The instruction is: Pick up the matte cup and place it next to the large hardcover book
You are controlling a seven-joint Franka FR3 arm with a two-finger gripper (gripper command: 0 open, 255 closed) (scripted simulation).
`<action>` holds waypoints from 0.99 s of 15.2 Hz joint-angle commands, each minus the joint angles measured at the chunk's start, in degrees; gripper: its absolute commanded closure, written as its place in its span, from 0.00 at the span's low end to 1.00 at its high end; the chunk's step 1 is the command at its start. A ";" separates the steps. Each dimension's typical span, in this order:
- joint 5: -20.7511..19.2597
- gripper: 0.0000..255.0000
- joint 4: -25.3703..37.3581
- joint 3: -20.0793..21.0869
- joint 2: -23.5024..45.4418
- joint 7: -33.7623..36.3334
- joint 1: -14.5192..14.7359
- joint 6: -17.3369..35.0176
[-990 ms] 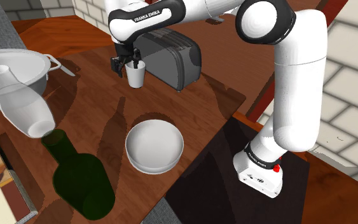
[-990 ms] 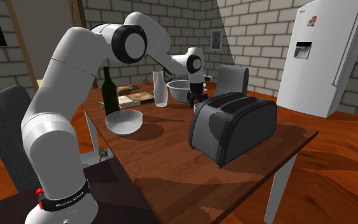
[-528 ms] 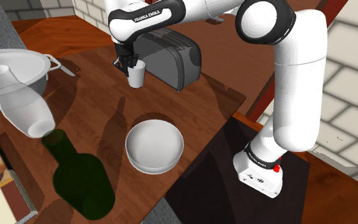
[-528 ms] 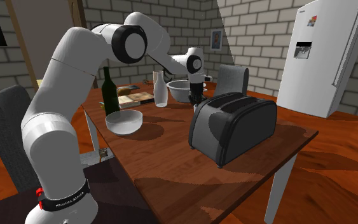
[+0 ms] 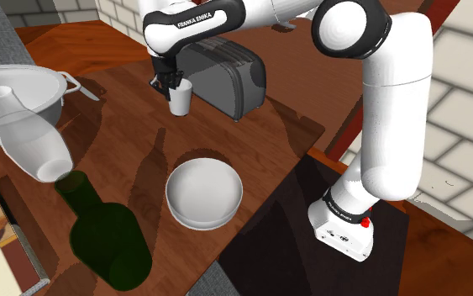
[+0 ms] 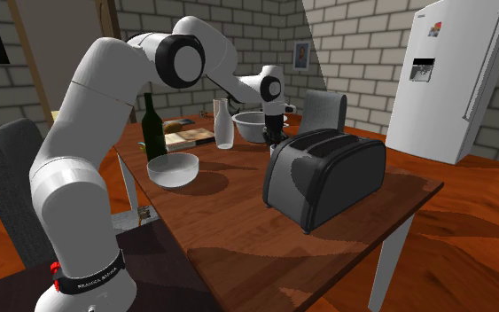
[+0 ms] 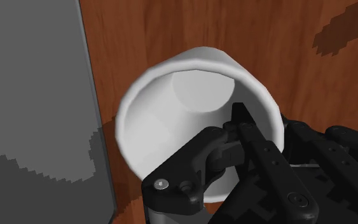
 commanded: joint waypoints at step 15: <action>0.87 1.00 7.66 0.39 -2.80 -1.32 0.17 -10.35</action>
